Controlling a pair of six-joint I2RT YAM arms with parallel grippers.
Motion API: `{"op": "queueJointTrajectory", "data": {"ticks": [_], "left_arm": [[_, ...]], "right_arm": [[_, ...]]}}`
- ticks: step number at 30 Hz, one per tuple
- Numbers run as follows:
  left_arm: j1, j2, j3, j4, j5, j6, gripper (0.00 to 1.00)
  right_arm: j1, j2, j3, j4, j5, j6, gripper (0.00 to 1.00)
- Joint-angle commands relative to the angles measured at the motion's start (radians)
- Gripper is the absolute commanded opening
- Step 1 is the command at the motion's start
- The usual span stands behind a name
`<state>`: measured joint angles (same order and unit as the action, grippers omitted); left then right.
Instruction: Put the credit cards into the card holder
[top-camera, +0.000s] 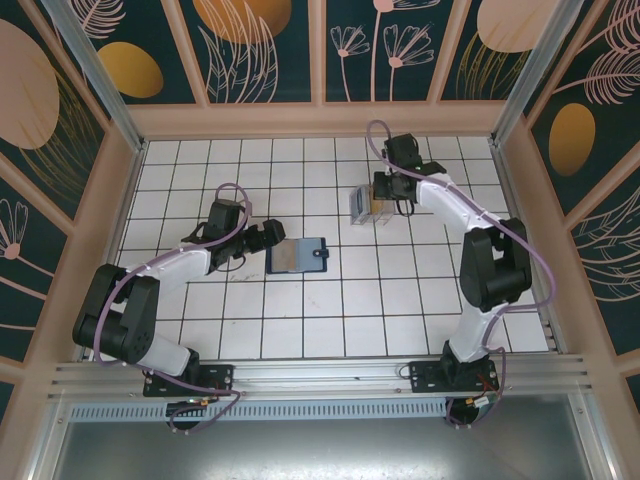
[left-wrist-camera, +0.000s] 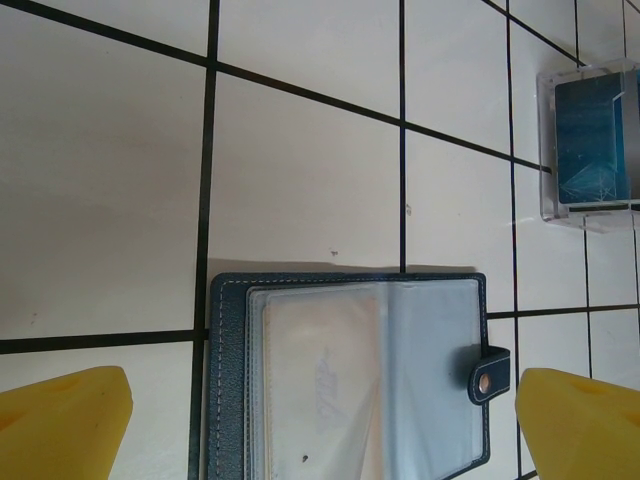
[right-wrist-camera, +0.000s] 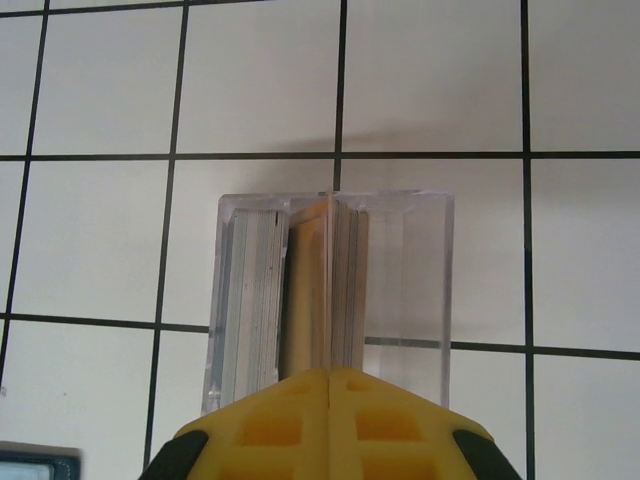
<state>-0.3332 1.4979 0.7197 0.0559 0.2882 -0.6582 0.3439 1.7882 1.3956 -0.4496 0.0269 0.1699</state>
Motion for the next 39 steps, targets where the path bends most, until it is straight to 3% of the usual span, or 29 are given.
{"op": "queueJointTrajectory", "data": {"ticks": [1, 5, 14, 25, 32, 39], "left_arm": [[0.002, 0.007, -0.009, 0.014, 0.017, 0.009, 0.99], [0.001, 0.008, -0.023, 0.039, 0.017, 0.000, 0.98], [0.002, 0.045, 0.000, 0.036, 0.037, 0.006, 0.99], [0.002, 0.060, 0.001, 0.043, 0.042, 0.013, 0.98], [0.002, 0.080, 0.013, 0.041, 0.052, 0.015, 0.98], [0.002, 0.086, 0.018, 0.035, 0.053, 0.023, 0.99]], "right_arm": [[-0.001, -0.041, -0.100, 0.124, 0.022, 0.007, 0.00], [0.005, -0.073, -0.162, 0.208, 0.044, 0.031, 0.00], [0.045, -0.035, -0.142, 0.216, 0.083, 0.058, 0.00], [0.096, 0.000, 0.005, -0.005, 0.259, 0.007, 0.00], [0.102, 0.117, 0.182, -0.224, 0.285, 0.000, 0.00], [0.104, 0.155, 0.191, -0.244, 0.312, -0.004, 0.00]]}}
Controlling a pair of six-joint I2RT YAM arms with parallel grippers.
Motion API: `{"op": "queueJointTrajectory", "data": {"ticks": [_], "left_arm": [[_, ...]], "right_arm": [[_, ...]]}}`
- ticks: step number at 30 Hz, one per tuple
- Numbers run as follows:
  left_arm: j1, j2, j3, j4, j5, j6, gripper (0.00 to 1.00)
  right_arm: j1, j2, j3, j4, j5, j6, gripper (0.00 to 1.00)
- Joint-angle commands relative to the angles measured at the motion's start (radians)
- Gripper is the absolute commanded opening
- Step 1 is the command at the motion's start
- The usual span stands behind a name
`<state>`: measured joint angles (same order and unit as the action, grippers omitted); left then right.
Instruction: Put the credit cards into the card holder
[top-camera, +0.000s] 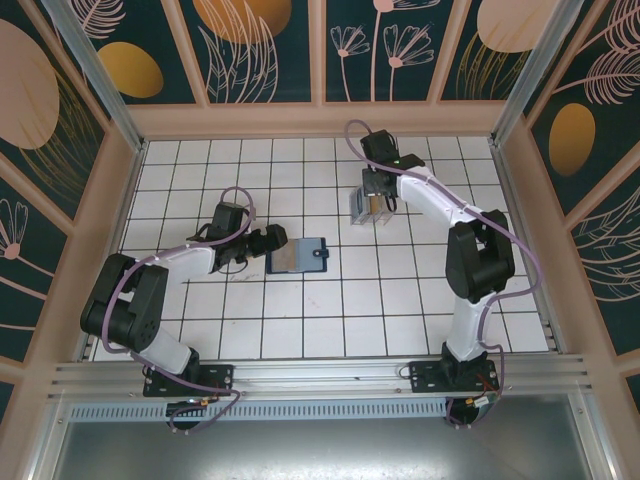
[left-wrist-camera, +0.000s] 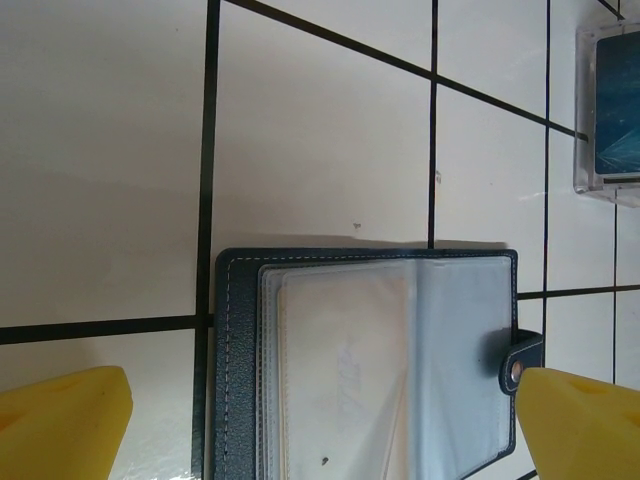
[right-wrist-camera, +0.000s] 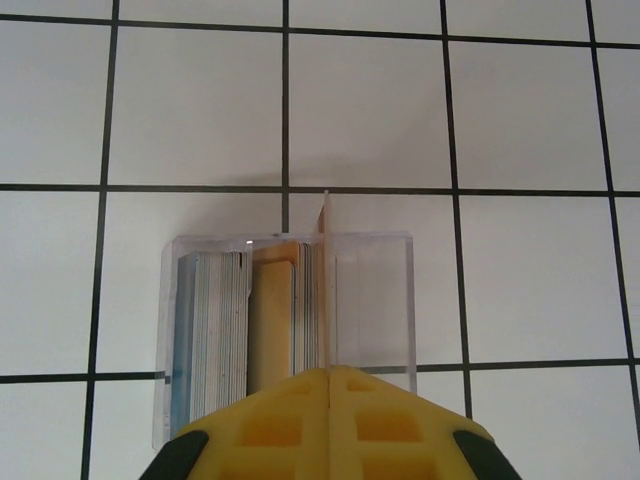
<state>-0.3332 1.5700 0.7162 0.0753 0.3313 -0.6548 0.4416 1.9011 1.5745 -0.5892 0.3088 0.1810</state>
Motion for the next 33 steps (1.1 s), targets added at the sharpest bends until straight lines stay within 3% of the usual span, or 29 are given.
{"op": "queueJointTrajectory", "data": {"ticks": [1, 15, 24, 33], "left_arm": [[0.002, 0.019, 0.024, 0.013, 0.014, 0.020, 0.98], [0.001, 0.042, 0.044, 0.008, 0.025, 0.026, 0.99], [0.001, 0.047, 0.043, 0.007, 0.023, 0.020, 0.98], [0.002, 0.037, 0.039, 0.012, 0.014, 0.015, 0.99]], "right_arm": [[0.007, 0.042, 0.010, -0.107, 0.038, -0.015, 0.00], [-0.001, 0.030, -0.010, -0.121, 0.074, -0.058, 0.00], [-0.006, 0.039, -0.012, -0.116, 0.007, -0.057, 0.00], [-0.021, -0.017, 0.065, -0.120, -0.153, -0.017, 0.00]]}}
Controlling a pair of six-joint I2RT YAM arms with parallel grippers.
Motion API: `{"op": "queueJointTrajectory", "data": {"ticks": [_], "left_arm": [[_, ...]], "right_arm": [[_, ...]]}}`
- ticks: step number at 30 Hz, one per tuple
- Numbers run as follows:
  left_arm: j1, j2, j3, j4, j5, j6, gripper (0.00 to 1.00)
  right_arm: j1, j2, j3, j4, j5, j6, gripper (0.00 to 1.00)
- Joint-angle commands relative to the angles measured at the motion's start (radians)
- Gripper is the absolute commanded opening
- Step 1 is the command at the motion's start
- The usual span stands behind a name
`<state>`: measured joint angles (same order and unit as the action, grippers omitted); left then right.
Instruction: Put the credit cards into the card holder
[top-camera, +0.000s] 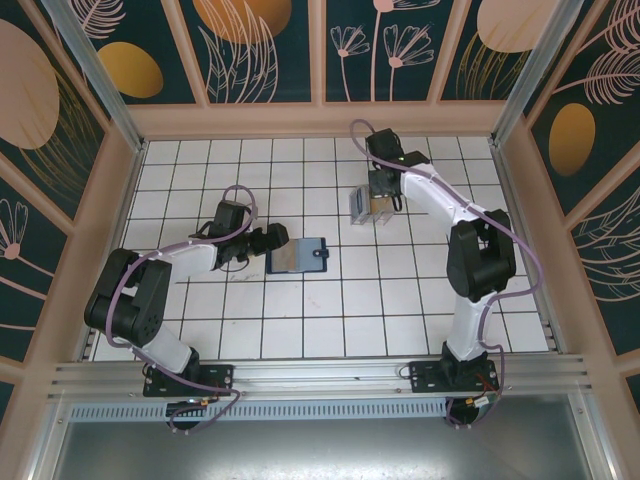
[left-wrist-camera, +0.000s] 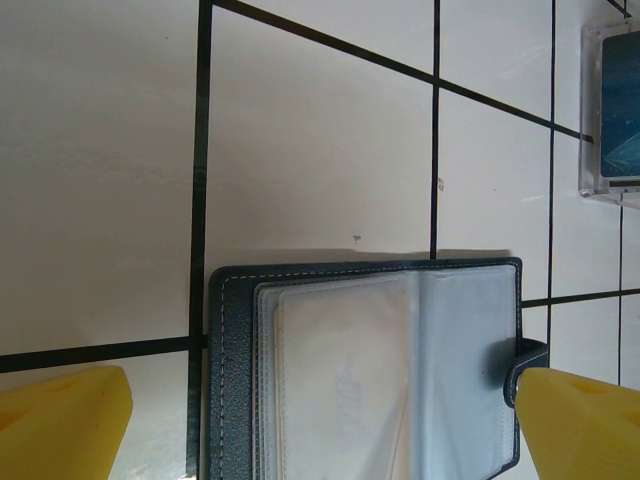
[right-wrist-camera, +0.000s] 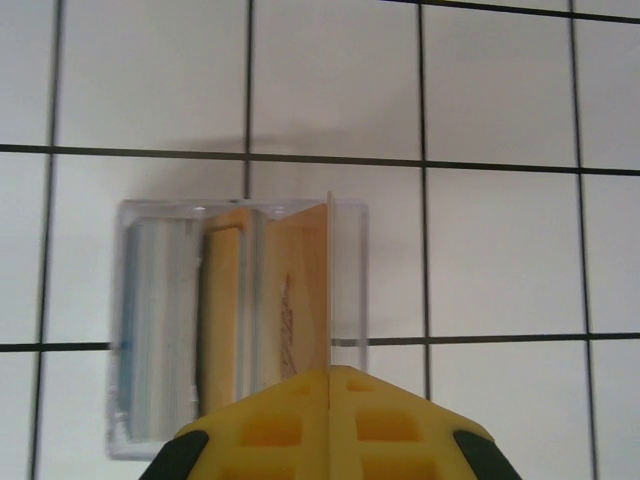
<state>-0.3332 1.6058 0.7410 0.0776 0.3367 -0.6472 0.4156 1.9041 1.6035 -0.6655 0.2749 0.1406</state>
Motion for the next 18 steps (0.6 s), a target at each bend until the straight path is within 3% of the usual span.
{"op": "queueJointTrajectory", "data": {"ticks": [1, 13, 18], "left_arm": [[0.002, 0.003, 0.014, 0.009, 0.010, 0.009, 0.98], [0.002, 0.004, 0.008, 0.007, 0.009, 0.015, 0.98], [0.002, 0.007, 0.012, 0.001, 0.013, 0.019, 0.99]], "right_arm": [[0.005, -0.021, 0.047, -0.045, -0.131, 0.026, 0.00], [0.005, -0.026, 0.073, -0.035, -0.200, 0.054, 0.00], [0.006, -0.015, 0.036, -0.007, -0.137, 0.043, 0.00]]}}
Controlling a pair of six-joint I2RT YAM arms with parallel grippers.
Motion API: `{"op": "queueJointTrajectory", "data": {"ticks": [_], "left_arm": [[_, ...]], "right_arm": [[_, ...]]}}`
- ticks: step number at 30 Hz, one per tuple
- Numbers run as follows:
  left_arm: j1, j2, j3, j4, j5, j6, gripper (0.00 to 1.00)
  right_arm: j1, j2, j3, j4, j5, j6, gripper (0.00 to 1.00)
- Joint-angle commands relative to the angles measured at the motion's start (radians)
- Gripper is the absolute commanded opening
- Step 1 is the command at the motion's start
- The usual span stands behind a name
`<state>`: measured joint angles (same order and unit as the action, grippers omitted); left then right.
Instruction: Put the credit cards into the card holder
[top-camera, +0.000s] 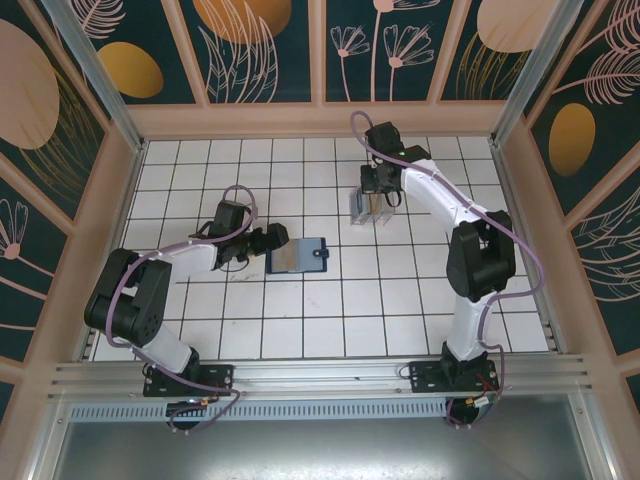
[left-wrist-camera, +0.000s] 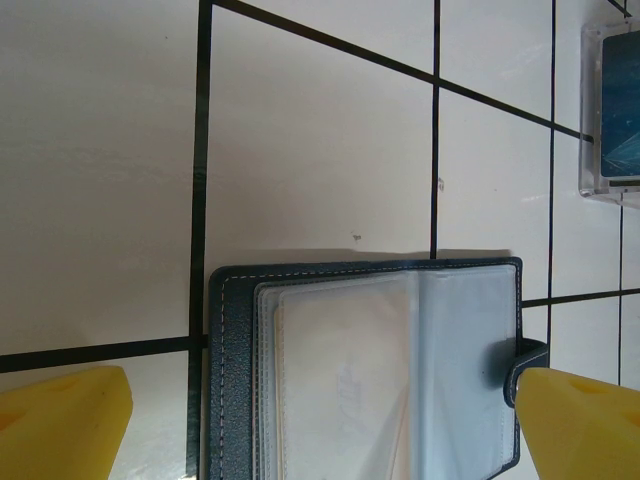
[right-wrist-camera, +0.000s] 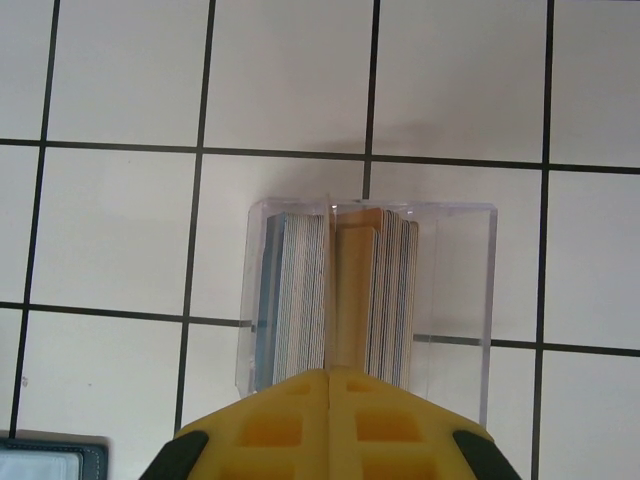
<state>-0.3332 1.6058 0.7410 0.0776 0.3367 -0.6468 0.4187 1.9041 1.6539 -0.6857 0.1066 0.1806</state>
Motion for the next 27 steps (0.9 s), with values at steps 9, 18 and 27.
{"op": "queueJointTrajectory", "data": {"ticks": [9, 18, 27], "left_arm": [[0.002, 0.006, -0.004, 0.019, 0.012, 0.015, 0.98], [0.002, 0.011, 0.009, -0.003, 0.012, 0.027, 0.99], [0.001, 0.011, 0.000, 0.015, 0.016, 0.014, 0.98]], "right_arm": [[0.037, 0.020, -0.054, 0.019, 0.188, -0.028, 0.00], [0.040, -0.006, -0.069, 0.030, 0.189, 0.001, 0.00], [0.037, -0.036, -0.041, 0.065, 0.043, 0.021, 0.00]]}}
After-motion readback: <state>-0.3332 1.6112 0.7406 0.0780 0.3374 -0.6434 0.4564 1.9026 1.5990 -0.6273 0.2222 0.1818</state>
